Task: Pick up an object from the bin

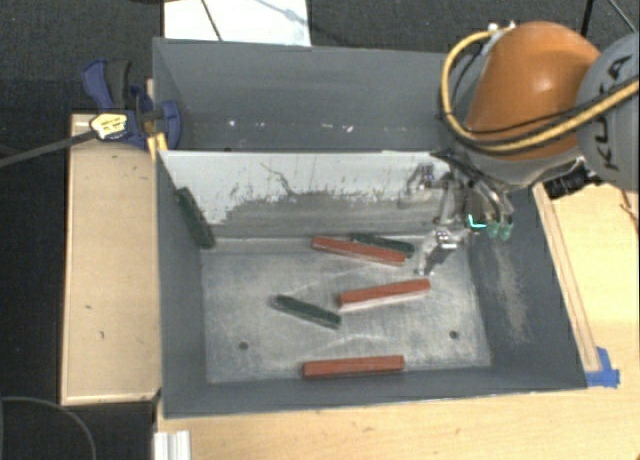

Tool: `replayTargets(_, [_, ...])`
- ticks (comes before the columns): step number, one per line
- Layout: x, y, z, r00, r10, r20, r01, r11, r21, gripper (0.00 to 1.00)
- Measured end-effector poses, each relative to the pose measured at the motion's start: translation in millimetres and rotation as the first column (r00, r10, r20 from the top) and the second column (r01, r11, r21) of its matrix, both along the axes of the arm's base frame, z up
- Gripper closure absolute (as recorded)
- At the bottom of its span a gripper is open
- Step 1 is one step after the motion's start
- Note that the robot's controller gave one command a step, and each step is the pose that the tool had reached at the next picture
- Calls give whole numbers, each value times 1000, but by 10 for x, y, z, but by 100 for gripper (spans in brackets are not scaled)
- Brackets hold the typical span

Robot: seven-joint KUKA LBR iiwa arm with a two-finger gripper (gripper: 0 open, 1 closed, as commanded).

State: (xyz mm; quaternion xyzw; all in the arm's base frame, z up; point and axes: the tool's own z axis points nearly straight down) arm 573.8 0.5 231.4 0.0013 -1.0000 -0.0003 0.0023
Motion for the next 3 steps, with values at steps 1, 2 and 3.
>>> replayTargets(1, [15, 0, 46, 1000, 0, 8, 0, 1000, 0, 0])
replayTargets(2, [-132, 97, -553, 997, 78, 11, -78, 997, -1, 0])
replayTargets(3, [-222, 187, -864, 987, 164, 3, -164, 987, 0, 0])
